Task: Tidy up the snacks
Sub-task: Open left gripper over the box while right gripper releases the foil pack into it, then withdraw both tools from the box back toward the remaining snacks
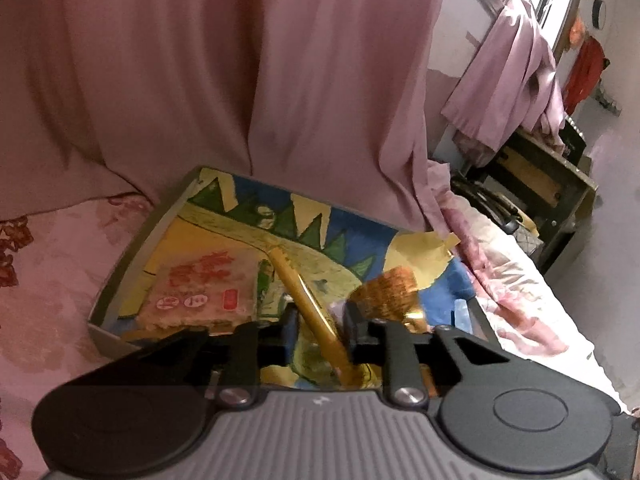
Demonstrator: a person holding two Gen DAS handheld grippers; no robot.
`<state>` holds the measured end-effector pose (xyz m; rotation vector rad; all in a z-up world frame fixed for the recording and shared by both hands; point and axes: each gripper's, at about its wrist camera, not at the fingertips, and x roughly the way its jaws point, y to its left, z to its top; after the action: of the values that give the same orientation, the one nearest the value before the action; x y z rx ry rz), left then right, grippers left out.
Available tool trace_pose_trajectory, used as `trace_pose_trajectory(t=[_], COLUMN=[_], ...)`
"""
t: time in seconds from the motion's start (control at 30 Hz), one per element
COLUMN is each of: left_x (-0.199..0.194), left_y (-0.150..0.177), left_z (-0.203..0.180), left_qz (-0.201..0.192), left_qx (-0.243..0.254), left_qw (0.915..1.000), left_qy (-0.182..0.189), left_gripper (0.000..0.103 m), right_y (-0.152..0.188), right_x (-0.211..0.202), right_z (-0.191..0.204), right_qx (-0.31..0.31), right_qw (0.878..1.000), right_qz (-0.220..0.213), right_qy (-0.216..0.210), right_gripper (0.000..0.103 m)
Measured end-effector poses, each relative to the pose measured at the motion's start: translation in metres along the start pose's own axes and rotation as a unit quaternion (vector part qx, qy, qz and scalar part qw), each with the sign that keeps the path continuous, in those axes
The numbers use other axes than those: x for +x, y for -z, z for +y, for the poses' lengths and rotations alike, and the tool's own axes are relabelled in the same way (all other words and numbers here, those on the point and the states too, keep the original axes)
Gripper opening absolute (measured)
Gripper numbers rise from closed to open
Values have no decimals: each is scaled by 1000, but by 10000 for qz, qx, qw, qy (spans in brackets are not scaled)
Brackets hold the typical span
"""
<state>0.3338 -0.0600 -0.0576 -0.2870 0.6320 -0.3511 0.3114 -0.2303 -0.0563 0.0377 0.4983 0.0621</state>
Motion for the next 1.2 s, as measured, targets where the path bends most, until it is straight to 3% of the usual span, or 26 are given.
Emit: trace_pose_trajectory(t=[0.13, 0.33, 0.6, 0.87, 1.2], left_x=[-7, -26, -71, -129, -183], left_y=[-2, -8, -13, 0, 40], left_z=[-2, -9, -22, -33, -44], left_qz=[-92, -361, -973, -1410, -1460], left_qx=[76, 209, 403, 547, 1045], left_qw=[9999, 9991, 9940, 9871, 9808], left_qy=[-75, -109, -297, -530, -764], left_gripper=[51, 71, 101, 103, 103], right_y=[-2, -8, -18, -17, 4], right_x=[-6, -25, -77, -141, -211], right_z=[-2, -8, -13, -10, -4], right_qx=[19, 3, -87, -251, -296], right_qw=[10000, 9996, 9971, 9925, 9890], right_qz=[-53, -215, -665, -1114, -1387], right_qy=[49, 191, 360, 434, 410], right_gripper=[26, 42, 79, 96, 102])
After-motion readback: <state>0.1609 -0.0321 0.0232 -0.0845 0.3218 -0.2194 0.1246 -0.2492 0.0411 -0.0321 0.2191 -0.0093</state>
